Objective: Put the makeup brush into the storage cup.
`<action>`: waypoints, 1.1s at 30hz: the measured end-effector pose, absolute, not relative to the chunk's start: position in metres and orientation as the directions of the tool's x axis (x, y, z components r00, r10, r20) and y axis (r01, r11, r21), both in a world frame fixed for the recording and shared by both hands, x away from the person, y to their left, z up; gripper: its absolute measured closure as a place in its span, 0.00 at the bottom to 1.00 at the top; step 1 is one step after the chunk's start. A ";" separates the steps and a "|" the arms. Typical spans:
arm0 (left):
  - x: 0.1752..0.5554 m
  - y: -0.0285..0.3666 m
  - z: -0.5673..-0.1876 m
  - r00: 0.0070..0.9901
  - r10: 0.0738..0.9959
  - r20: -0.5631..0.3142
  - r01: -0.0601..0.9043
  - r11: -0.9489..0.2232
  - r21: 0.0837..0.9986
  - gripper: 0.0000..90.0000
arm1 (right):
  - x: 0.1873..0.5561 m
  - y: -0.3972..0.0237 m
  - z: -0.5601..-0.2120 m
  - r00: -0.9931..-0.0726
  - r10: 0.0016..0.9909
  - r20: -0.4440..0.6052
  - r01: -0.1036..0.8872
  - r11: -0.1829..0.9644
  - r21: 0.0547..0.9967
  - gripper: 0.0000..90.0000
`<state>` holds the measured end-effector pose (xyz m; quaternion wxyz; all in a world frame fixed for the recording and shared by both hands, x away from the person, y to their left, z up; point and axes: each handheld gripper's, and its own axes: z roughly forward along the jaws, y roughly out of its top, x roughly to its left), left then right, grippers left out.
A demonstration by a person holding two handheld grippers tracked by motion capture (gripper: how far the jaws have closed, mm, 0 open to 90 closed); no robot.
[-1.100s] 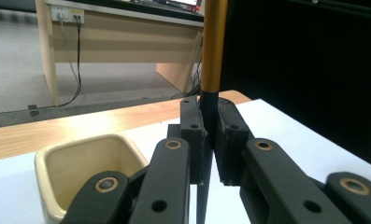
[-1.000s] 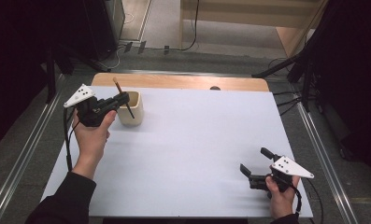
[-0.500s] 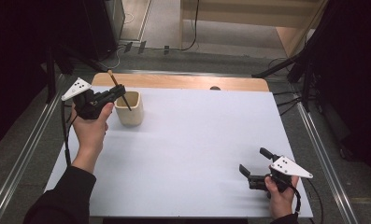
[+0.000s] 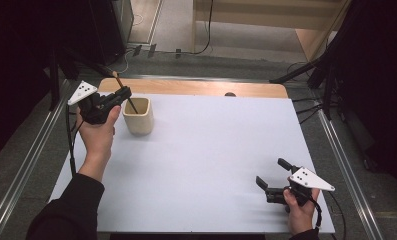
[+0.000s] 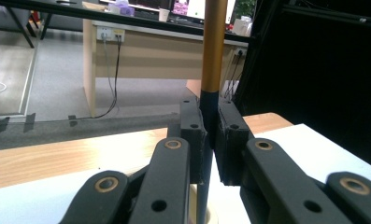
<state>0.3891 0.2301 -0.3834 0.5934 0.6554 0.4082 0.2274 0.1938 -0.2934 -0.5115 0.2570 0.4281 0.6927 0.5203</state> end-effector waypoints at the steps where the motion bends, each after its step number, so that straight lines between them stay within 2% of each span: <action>1: 0.390 0.230 -0.384 0.561 0.809 -0.178 0.262 0.031 0.965 0.93 | 0.194 -0.293 -0.511 -0.502 0.860 0.088 0.325 0.093 0.941 0.00; 10: 0.394 0.227 -0.393 0.545 0.823 -0.159 0.260 0.014 0.965 0.93 | 0.194 -0.293 -0.512 -0.502 0.860 0.089 0.326 0.093 0.941 0.00; 33: 0.410 0.221 -0.433 0.507 0.848 -0.152 0.364 -0.052 0.930 0.93 | 0.194 -0.293 -0.513 -0.504 0.859 0.088 0.330 0.097 0.939 0.00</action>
